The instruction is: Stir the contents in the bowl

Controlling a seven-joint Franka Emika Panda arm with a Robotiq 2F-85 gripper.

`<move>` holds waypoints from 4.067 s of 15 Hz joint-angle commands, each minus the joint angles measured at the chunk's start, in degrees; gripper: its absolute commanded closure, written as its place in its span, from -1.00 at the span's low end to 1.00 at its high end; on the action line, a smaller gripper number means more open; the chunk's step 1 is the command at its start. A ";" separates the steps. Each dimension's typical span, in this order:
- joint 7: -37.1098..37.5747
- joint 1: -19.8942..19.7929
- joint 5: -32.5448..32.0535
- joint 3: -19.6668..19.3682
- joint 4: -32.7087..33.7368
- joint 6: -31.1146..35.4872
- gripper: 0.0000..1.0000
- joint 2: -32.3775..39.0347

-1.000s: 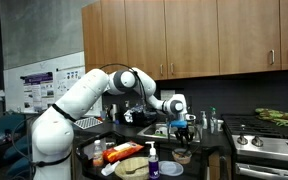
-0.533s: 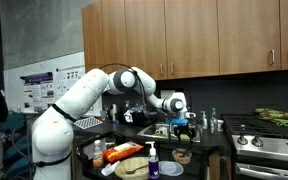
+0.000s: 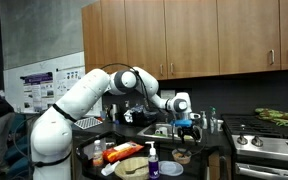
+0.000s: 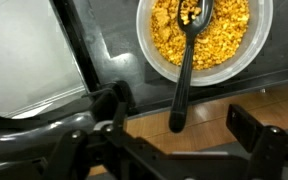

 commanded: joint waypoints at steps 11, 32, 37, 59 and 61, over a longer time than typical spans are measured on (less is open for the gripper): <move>-1.36 -0.49 1.32 2.10 4.89 -3.12 0.08 4.52; 0.00 2.47 -2.30 0.51 3.89 3.34 0.91 3.97; 0.47 3.98 -6.23 -1.48 2.23 6.49 0.91 3.40; 2.79 3.67 -1.38 -0.33 -20.95 21.91 0.91 -7.91; 2.88 3.60 -0.79 -0.48 -23.31 22.84 0.91 -9.12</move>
